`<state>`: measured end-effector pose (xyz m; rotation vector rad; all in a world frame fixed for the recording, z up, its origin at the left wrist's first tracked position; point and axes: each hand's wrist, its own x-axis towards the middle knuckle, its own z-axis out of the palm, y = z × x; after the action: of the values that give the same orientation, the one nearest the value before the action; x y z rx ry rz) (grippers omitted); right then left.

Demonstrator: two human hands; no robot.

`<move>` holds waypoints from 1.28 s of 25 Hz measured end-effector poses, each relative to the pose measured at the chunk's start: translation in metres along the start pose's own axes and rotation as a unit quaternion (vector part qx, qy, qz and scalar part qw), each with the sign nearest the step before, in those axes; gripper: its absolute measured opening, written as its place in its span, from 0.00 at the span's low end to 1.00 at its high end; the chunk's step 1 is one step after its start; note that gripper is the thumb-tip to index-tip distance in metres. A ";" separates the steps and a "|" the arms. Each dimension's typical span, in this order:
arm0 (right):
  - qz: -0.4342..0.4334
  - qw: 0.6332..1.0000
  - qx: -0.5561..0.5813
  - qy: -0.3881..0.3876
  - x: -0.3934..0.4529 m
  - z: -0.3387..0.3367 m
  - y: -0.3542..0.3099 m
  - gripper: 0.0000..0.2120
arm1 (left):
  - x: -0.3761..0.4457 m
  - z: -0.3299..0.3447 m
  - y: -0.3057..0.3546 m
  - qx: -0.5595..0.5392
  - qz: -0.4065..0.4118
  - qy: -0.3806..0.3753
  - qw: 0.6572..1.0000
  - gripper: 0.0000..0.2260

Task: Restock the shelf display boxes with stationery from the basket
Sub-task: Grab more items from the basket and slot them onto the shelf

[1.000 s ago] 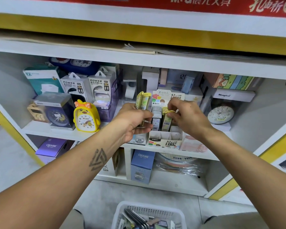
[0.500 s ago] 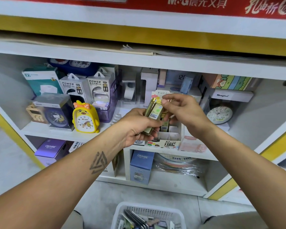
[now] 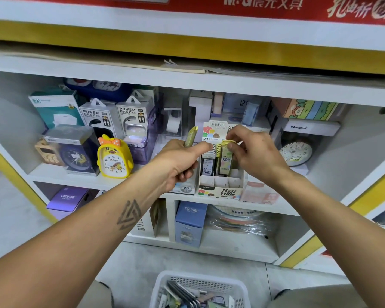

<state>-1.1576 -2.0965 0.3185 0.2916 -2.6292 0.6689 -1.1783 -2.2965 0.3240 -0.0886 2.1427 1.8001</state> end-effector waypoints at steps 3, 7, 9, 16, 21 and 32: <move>0.017 0.999 0.049 0.003 0.002 0.001 0.000 0.06 | 0.000 0.003 -0.002 0.016 0.010 -0.028 0.999 0.12; 0.027 0.999 0.027 -0.025 0.002 0.005 0.002 0.05 | -0.001 0.003 -0.006 0.045 0.033 -0.037 0.998 0.06; 0.021 0.999 -0.025 -0.017 0.002 0.006 0.004 0.05 | -0.003 0.005 -0.007 0.068 0.048 -0.024 0.996 0.06; 0.186 0.898 0.393 -0.070 0.006 0.000 -0.023 0.08 | -0.009 0.019 -0.011 0.268 0.116 0.014 0.956 0.10; 0.155 0.942 0.295 -0.037 0.006 -0.008 -0.020 0.05 | -0.012 0.020 -0.008 0.313 0.154 -0.042 0.936 0.15; -0.030 0.999 0.004 -0.018 -0.005 -0.010 0.001 0.03 | 0.000 0.005 -0.020 0.549 0.242 -0.060 0.798 0.35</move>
<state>-1.1497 -2.0899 0.3240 0.3860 -2.6421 0.6595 -1.1722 -2.2955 0.3041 0.8842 2.8922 0.4103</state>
